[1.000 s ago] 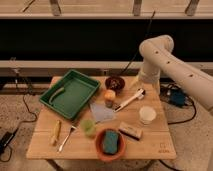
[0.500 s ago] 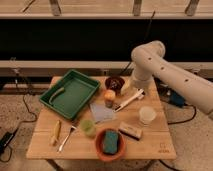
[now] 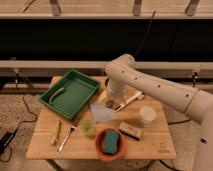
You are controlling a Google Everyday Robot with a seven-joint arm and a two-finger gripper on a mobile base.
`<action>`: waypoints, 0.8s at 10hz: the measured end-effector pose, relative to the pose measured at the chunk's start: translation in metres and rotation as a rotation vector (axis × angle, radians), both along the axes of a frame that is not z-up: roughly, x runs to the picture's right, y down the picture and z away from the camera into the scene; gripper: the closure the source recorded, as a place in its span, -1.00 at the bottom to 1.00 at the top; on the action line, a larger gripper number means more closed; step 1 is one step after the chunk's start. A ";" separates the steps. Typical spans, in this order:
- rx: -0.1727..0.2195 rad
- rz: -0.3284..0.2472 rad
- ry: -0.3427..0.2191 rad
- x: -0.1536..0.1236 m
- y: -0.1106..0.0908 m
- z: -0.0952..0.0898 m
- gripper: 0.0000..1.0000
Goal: Wipe tray with towel
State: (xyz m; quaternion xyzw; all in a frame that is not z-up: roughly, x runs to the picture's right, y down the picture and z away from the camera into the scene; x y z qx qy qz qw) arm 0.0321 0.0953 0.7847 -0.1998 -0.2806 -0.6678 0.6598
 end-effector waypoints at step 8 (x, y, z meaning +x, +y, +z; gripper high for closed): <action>-0.010 -0.079 -0.015 -0.029 0.047 0.054 -0.60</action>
